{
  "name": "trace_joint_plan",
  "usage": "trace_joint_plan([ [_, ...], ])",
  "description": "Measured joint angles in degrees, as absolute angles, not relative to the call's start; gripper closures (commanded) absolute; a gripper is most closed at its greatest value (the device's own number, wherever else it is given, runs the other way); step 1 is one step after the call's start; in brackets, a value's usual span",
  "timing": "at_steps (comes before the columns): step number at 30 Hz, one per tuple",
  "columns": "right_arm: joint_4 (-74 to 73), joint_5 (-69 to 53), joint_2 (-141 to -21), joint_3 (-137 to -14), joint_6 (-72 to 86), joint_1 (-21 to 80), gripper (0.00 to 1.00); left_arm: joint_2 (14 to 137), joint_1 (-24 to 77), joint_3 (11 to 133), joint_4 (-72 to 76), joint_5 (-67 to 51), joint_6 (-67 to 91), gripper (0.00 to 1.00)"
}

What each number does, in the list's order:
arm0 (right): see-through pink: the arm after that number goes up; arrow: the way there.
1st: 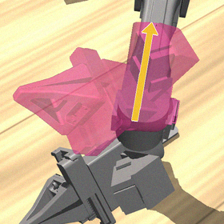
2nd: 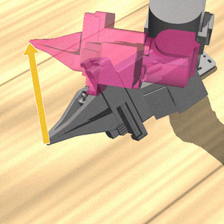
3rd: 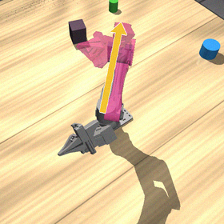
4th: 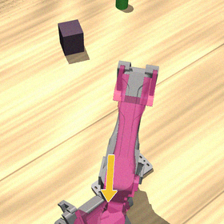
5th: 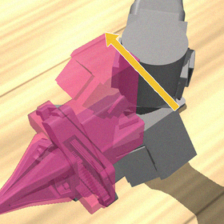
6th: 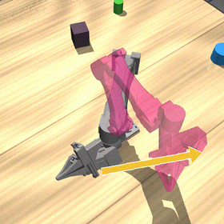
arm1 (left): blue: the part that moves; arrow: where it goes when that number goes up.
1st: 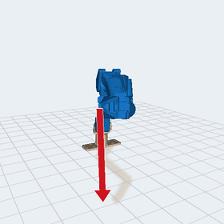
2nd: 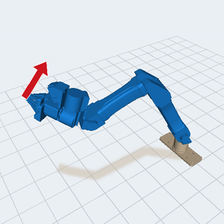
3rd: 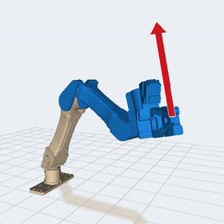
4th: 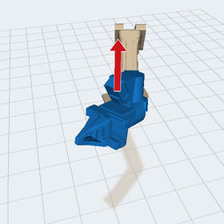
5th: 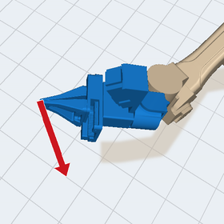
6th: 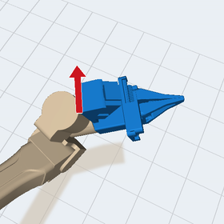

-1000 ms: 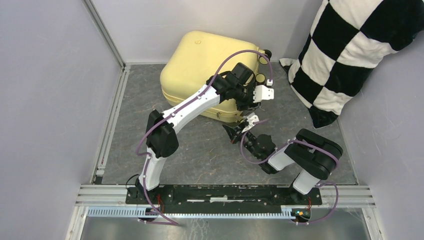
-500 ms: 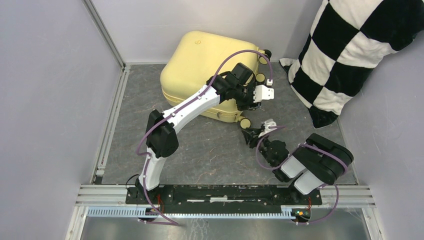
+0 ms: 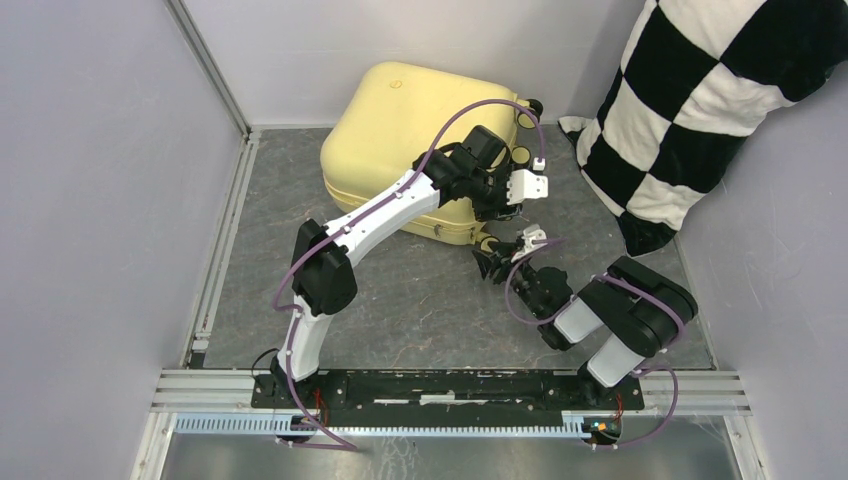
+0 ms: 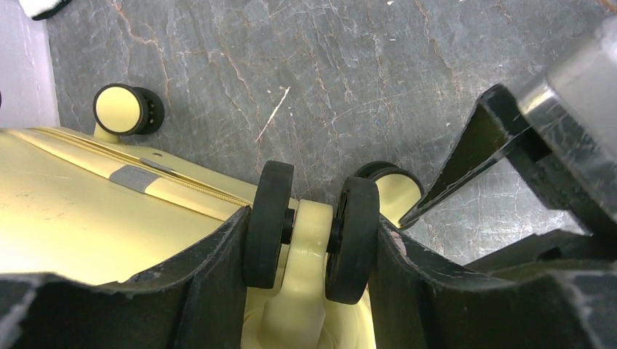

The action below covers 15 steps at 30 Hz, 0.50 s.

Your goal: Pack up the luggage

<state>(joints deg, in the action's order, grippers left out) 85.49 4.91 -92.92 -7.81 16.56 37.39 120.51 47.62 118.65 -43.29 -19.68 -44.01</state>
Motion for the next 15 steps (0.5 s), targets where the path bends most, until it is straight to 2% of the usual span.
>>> trace_joint_plan([
  [10, 85.6, 6.5, -98.1, -16.3, 14.7, 37.5, 0.55, 120.5, 47.6, 118.7, -42.9, -19.6, -43.2, 0.98],
  [15, 85.7, 8.5, -99.5, -17.4, 14.2, 37.6, 0.63, 120.5, 47.4, 118.7, -42.1, -19.4, -42.7, 0.98],
])
